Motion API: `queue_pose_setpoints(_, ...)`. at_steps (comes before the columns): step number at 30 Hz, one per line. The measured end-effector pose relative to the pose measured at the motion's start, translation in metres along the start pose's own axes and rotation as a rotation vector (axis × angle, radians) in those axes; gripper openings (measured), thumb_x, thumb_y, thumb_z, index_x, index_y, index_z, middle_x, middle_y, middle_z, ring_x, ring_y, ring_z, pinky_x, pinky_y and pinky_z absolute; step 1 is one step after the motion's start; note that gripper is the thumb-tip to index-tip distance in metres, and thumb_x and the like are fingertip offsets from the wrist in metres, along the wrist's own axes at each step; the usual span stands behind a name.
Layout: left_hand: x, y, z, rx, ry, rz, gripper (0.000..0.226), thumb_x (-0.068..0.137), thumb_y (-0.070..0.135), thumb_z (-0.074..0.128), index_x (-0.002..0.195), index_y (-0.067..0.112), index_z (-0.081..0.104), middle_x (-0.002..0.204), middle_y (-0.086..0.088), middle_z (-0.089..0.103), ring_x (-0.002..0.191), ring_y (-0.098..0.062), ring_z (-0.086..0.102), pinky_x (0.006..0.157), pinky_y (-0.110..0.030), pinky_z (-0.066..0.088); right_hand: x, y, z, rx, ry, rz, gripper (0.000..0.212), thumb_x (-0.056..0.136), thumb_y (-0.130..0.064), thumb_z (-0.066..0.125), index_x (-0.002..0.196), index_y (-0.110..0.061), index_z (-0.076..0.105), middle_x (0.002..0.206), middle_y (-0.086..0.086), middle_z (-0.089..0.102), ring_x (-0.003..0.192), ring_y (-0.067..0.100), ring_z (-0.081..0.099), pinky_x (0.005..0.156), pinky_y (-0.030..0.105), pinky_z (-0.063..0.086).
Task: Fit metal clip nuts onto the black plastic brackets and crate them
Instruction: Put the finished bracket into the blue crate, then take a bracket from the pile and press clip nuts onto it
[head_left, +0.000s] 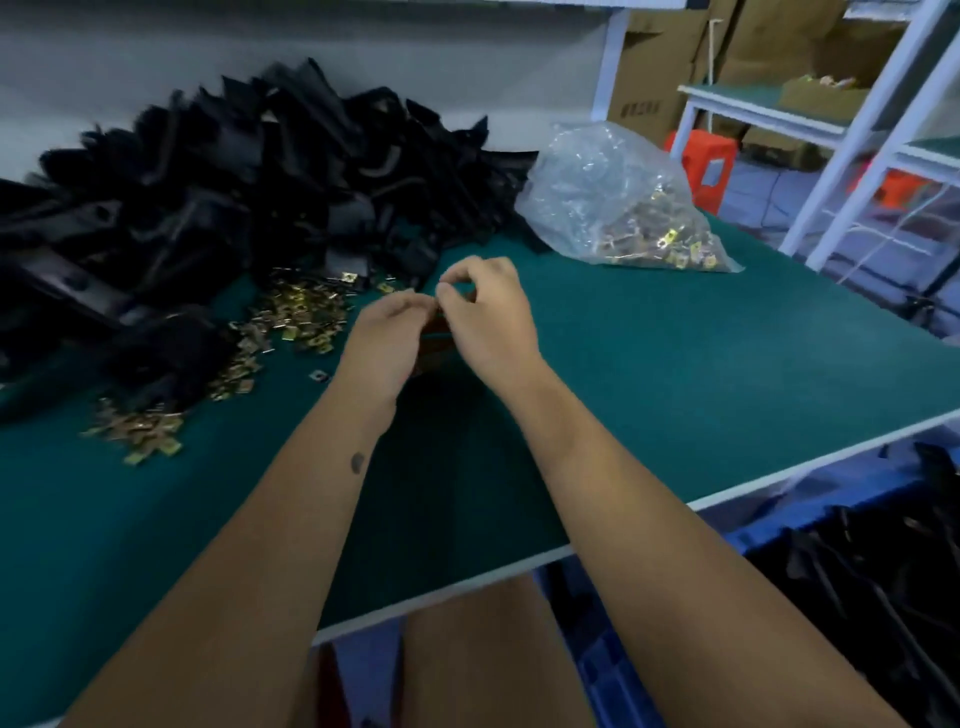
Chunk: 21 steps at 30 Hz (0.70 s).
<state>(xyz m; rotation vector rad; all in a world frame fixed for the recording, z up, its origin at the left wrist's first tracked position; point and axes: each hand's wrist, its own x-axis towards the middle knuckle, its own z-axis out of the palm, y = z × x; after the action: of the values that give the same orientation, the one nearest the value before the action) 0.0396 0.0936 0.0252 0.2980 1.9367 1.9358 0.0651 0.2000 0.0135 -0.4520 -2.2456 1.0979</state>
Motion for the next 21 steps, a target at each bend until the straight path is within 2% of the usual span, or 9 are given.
queue_pose_setpoints(3, 0.010, -0.006, -0.034, -0.034, 0.156, 0.063, 0.023, 0.101, 0.005, 0.042, 0.091, 0.013, 0.061, 0.086, -0.007, 0.066, 0.075, -0.017, 0.065, 0.059, -0.021, 0.057, 0.007, -0.004, 0.030, -0.057, -0.100, 0.007, 0.009, 0.092, -0.023, 0.053, 0.096, -0.028, 0.060, 0.102, -0.013, 0.043, 0.084, 0.005, 0.050, 0.065, 0.026, 0.038)
queue_pose_setpoints(6, 0.015, -0.013, -0.055, -0.005, 0.283, 0.186, 0.027, 0.098, -0.001, 0.039, 0.085, 0.014, 0.058, 0.081, -0.006, 0.062, 0.066, -0.012, 0.060, 0.053, -0.019, 0.051, 0.012, -0.012, 0.059, -0.120, -0.148, -0.027, 0.017, 0.092, -0.023, 0.052, 0.106, -0.025, 0.061, 0.109, -0.009, 0.047, 0.093, 0.011, 0.052, 0.071, 0.030, 0.041)
queue_pose_setpoints(8, 0.018, -0.015, -0.062, 0.094, 0.358, 0.332, 0.028, 0.096, 0.000, 0.042, 0.083, 0.018, 0.059, 0.080, 0.002, 0.063, 0.066, -0.003, 0.059, 0.059, -0.021, 0.052, 0.013, -0.022, 0.078, -0.184, -0.127, -0.085, 0.019, 0.093, -0.023, 0.054, 0.109, -0.020, 0.063, 0.114, 0.002, 0.053, 0.100, 0.022, 0.053, 0.079, 0.035, 0.043)
queue_pose_setpoints(10, 0.022, -0.015, -0.069, 0.257, 0.424, 0.462, 0.027, 0.094, 0.003, 0.045, 0.082, 0.023, 0.059, 0.083, 0.008, 0.063, 0.075, 0.000, 0.058, 0.068, -0.020, 0.051, 0.013, -0.035, 0.095, -0.224, -0.087, -0.169, 0.014, 0.093, -0.023, 0.054, 0.099, -0.016, 0.064, 0.106, 0.009, 0.057, 0.097, 0.026, 0.054, 0.079, 0.035, 0.039)
queue_pose_setpoints(13, 0.030, -0.012, -0.083, 0.494, 0.534, 0.615, 0.021, 0.090, 0.002, 0.047, 0.085, 0.018, 0.060, 0.092, 0.006, 0.058, 0.094, -0.017, 0.055, 0.078, -0.028, 0.046, 0.016, -0.050, 0.115, -0.270, -0.067, -0.331, 0.014, 0.091, -0.019, 0.052, 0.078, -0.018, 0.055, 0.085, 0.006, 0.057, 0.083, 0.026, 0.055, 0.069, 0.037, 0.042)
queue_pose_setpoints(15, 0.034, -0.010, -0.095, 0.572, 0.631, 0.683, 0.020, 0.085, -0.005, 0.050, 0.084, 0.009, 0.064, 0.097, -0.002, 0.056, 0.100, -0.025, 0.052, 0.083, -0.022, 0.041, 0.019, -0.053, 0.125, -0.288, -0.118, -0.394, 0.013, 0.092, -0.020, 0.051, 0.085, -0.017, 0.062, 0.086, 0.003, 0.061, 0.085, 0.024, 0.056, 0.072, 0.039, 0.045)
queue_pose_setpoints(17, 0.034, -0.008, -0.107, 0.535, 0.781, 0.685, 0.022, 0.081, -0.007, 0.048, 0.083, 0.006, 0.066, 0.100, -0.005, 0.056, 0.104, -0.028, 0.050, 0.085, -0.011, 0.034, 0.020, -0.054, 0.136, -0.169, -0.234, -0.436, 0.019, 0.093, -0.021, 0.052, 0.105, -0.017, 0.066, 0.097, 0.003, 0.066, 0.093, 0.024, 0.059, 0.080, 0.041, 0.047)
queue_pose_setpoints(19, 0.031, -0.007, -0.117, 0.466, 0.930, 0.659, 0.023, 0.079, -0.004, 0.045, 0.081, 0.006, 0.066, 0.104, -0.007, 0.056, 0.106, -0.030, 0.049, 0.090, -0.021, 0.039, 0.017, -0.062, 0.142, -0.013, -0.385, -0.444, 0.030, 0.092, -0.020, 0.057, 0.121, -0.016, 0.063, 0.107, 0.004, 0.069, 0.101, 0.024, 0.062, 0.084, 0.043, 0.049)
queue_pose_setpoints(21, 0.028, -0.006, -0.120, 0.427, 0.984, 0.611, 0.022, 0.079, -0.002, 0.045, 0.080, 0.006, 0.065, 0.107, -0.005, 0.053, 0.107, -0.033, 0.050, 0.091, -0.044, 0.045, 0.018, -0.066, 0.148, 0.016, -0.458, -0.508, 0.034, 0.091, -0.017, 0.059, 0.125, -0.017, 0.062, 0.108, 0.003, 0.071, 0.100, 0.023, 0.064, 0.084, 0.042, 0.050)
